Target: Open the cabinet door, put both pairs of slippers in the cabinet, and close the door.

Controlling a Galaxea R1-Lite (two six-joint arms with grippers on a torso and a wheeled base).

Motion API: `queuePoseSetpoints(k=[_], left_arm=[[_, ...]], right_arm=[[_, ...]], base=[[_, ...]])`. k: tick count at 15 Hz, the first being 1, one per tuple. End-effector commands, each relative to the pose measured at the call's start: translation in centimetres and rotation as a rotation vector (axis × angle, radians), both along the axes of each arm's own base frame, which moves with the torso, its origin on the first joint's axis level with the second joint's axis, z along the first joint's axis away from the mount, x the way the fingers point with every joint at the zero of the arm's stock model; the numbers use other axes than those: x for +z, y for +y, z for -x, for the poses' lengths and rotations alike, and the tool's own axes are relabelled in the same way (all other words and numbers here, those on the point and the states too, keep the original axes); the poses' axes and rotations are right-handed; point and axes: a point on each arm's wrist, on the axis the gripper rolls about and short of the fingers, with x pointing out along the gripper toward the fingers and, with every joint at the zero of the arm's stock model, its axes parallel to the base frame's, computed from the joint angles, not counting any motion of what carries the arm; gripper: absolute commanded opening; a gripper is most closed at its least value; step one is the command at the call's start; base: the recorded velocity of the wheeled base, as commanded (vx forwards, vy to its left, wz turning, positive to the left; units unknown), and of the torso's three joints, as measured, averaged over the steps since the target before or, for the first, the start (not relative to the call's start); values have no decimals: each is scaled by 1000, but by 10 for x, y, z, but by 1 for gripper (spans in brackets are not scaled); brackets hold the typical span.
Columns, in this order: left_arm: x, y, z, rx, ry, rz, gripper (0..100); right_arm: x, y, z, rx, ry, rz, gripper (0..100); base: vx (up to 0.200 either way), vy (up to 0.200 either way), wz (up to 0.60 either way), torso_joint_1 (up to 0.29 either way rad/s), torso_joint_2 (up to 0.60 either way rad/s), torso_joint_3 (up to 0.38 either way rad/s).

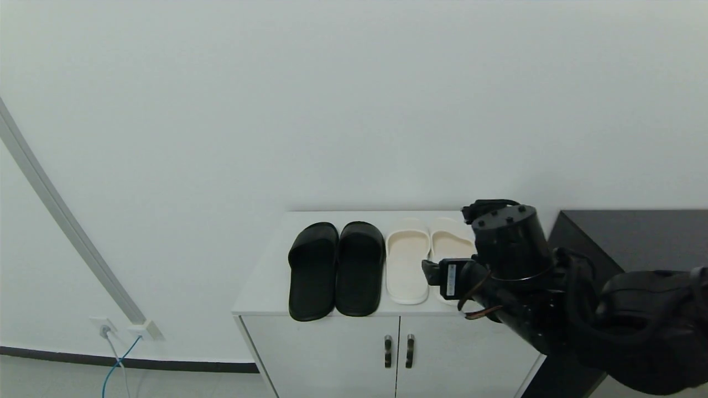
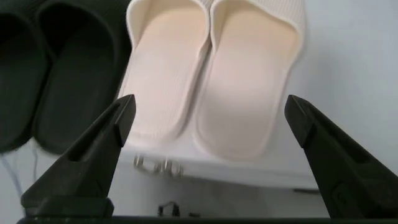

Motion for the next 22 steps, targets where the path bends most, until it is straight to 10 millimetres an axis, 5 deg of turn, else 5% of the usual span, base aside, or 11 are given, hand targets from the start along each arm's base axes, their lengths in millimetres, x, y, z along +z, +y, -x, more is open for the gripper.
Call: queuePoseSetpoints(k=[1,4,11,22], left_arm=[[0,0,0,0,1,0,0],[0,0,0,0,1,2,0],[0,0,0,0,1,2,0],[0,0,0,0,0,3,0]], right_arm=[[-32,21,-22,-43,-1,45,100],[-54,38,-50,-125,-35,93,100],[-59,46,-101,-209,-88,82,100],[-67,48,-133,-229,-173,113,100]], base=[[0,0,0,0,0,0],[0,0,0,0,0,0],[0,0,0,0,0,0],[0,0,0,0,0,0]])
